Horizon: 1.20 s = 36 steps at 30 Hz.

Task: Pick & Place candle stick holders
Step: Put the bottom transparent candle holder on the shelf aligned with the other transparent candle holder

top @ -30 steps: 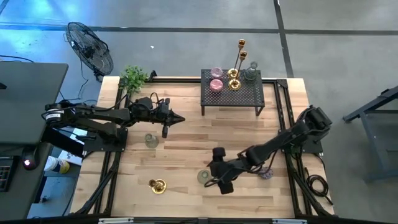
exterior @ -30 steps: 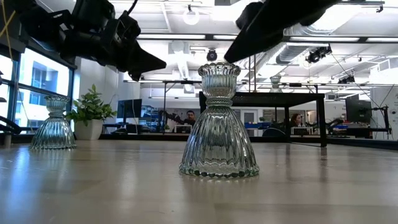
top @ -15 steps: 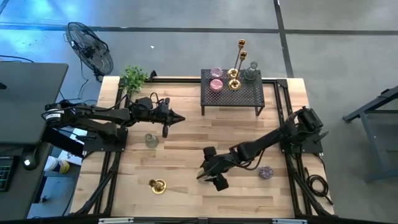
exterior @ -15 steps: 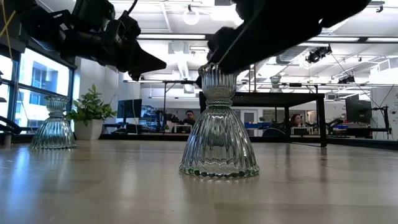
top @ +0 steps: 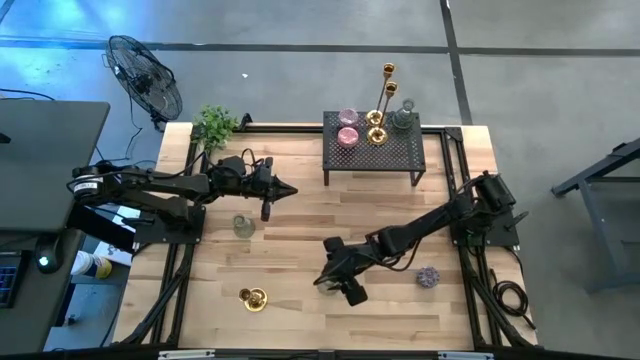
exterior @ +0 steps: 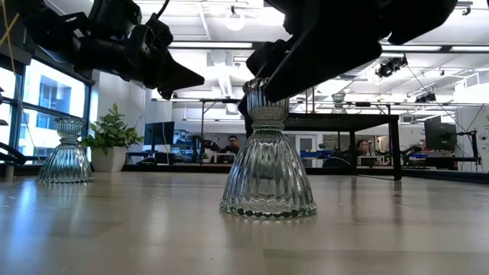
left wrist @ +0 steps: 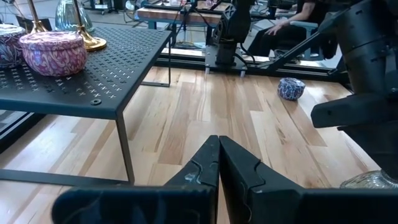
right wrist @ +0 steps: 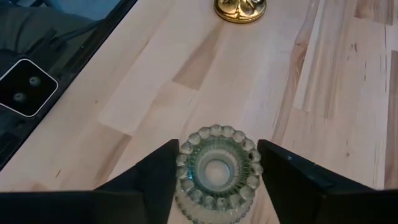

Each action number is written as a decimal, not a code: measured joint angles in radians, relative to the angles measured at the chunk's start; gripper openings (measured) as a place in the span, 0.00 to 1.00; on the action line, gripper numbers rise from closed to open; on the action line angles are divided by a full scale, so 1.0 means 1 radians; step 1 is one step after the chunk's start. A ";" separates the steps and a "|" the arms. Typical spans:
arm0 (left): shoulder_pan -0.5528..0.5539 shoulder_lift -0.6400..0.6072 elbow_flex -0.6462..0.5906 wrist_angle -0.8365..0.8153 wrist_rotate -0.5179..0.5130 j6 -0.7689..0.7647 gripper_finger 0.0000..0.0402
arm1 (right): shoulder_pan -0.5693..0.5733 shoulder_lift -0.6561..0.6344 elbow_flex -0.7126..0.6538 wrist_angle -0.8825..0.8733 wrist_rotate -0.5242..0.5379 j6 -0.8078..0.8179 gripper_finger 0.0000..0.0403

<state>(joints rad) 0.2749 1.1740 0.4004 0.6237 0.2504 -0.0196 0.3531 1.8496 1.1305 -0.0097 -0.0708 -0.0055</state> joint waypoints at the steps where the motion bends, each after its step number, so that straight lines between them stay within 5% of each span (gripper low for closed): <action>1: 0.000 0.000 0.000 0.000 0.000 0.000 0.01 | 0.000 0.000 0.000 0.000 0.000 -0.001 0.50; 6: 0.000 0.000 0.000 -0.001 -0.001 0.000 0.01 | 0.000 -0.009 -0.001 -0.010 0.013 0.010 0.41; 14: 0.000 0.000 0.000 -0.006 -0.001 0.000 0.01 | 0.009 -0.164 -0.002 -0.163 0.075 0.077 0.42; 25: 0.000 0.000 0.000 -0.005 -0.001 0.000 0.01 | 0.062 -0.661 0.000 -0.728 0.497 0.396 0.42; 31: 0.000 0.000 0.000 0.002 -0.001 -0.003 0.01 | -0.119 -0.847 0.000 -1.021 0.662 0.527 0.41; 36: 0.000 0.000 0.000 0.002 -0.009 -0.003 0.01 | -0.401 -0.904 0.000 -1.008 0.631 0.375 0.42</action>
<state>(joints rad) 0.2745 1.1740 0.4007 0.6258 0.2409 -0.0227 -0.0478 0.9459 1.1305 -1.0179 0.5606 0.3696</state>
